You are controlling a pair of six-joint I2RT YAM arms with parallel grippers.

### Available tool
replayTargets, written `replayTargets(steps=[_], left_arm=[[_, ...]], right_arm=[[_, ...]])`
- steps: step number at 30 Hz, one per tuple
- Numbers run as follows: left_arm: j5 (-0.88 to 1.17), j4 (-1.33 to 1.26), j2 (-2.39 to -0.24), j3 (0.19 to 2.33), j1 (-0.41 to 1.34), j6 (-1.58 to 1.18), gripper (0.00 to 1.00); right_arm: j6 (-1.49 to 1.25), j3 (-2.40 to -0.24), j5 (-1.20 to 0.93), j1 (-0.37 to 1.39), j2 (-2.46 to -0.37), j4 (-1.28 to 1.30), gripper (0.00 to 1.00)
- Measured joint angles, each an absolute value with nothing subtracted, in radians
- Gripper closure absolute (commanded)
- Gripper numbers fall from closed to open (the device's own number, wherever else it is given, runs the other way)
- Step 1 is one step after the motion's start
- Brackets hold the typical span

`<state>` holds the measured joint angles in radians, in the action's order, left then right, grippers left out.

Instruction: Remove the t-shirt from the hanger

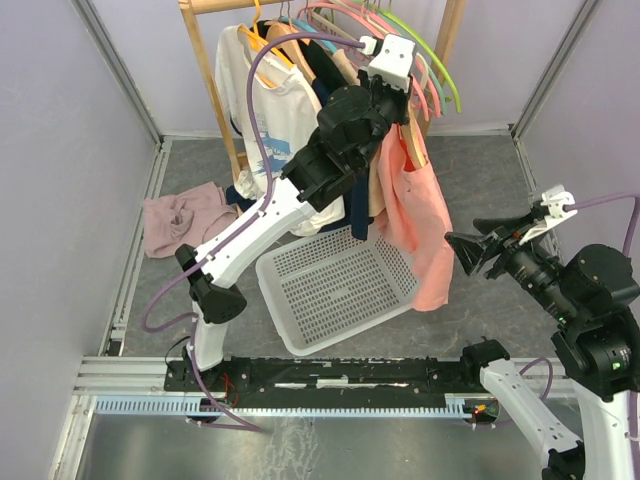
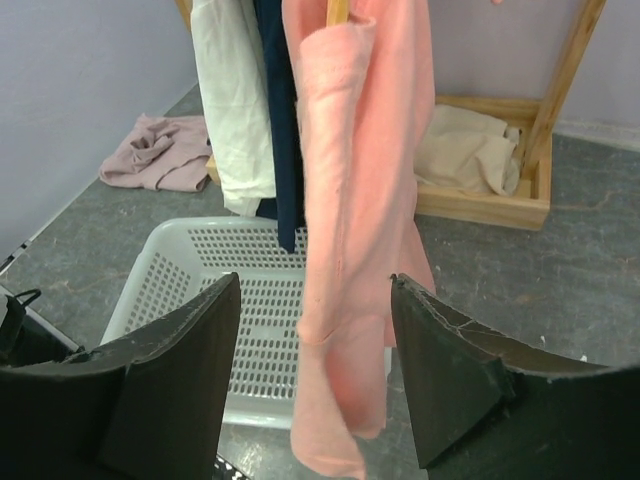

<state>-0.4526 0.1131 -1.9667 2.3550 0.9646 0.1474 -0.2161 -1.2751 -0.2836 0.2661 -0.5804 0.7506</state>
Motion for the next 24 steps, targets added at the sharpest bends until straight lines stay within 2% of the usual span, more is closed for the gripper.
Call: replayTargets(steps=[6,9,12,16,18,24], left_arm=[[-0.472,0.101,-1.991,2.390,0.956,0.147,0.97],[-0.476,0.098,-1.996,2.404,0.950,0.147,0.97],[-0.480,0.097,-1.996,2.411,0.945,0.147,0.97],[-0.481,0.096,-1.997,2.413,0.944,0.147,0.97],[-0.484,0.096,-1.997,2.413,0.944,0.147,0.97],[-0.497,0.098,-2.002,2.432,0.938,0.148,0.97]], right_arm=[[-0.217,-1.238,-0.285,0.266,-0.570,0.792,0.34],[-0.217,-1.198,-0.280,0.266,-0.562,0.809,0.38],[-0.220,-1.164,-0.264,0.266,-0.557,0.827,0.50],[-0.222,-1.129,-0.244,0.266,-0.556,0.836,0.85],[-0.225,-1.122,-0.234,0.266,-0.557,0.839,0.97],[-0.249,-1.107,-0.172,0.266,-0.551,0.839,0.99]])
